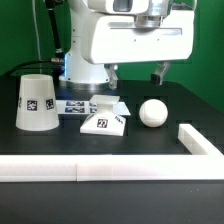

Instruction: Assemble lamp

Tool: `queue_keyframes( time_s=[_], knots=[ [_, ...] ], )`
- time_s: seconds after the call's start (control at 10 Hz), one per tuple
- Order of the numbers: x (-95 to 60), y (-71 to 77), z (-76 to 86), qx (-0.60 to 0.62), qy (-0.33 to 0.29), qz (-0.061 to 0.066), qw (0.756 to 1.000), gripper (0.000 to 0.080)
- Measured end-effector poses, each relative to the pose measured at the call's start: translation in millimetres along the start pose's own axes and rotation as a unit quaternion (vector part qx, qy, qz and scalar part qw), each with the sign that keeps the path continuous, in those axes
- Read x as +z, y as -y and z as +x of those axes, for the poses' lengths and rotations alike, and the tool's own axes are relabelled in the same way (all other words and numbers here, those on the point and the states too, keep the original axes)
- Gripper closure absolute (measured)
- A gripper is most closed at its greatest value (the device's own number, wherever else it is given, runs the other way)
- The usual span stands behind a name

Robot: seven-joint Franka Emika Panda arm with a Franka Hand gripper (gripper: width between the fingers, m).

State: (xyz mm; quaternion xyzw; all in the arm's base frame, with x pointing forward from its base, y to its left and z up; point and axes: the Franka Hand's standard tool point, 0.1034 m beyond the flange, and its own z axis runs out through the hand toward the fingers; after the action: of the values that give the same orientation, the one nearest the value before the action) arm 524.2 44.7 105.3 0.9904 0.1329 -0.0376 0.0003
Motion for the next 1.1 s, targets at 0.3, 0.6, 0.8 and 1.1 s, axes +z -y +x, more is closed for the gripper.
queue_keyframes(
  time_s=[0.3,0.6,0.8,1.1],
  knots=[
    [10.2,-10.9,-33.1,0.123,-0.011,0.0,0.992,0.01],
    [10.4,-6.8,-31.0,0.191,-0.012,0.006,0.982,0.01],
    [15.5,-13.6,-43.7,0.198,-0.009,0.007,0.98,0.01],
    [28.3,-21.9,-64.2,0.191,-0.015,0.015,0.981,0.01]
  ],
)
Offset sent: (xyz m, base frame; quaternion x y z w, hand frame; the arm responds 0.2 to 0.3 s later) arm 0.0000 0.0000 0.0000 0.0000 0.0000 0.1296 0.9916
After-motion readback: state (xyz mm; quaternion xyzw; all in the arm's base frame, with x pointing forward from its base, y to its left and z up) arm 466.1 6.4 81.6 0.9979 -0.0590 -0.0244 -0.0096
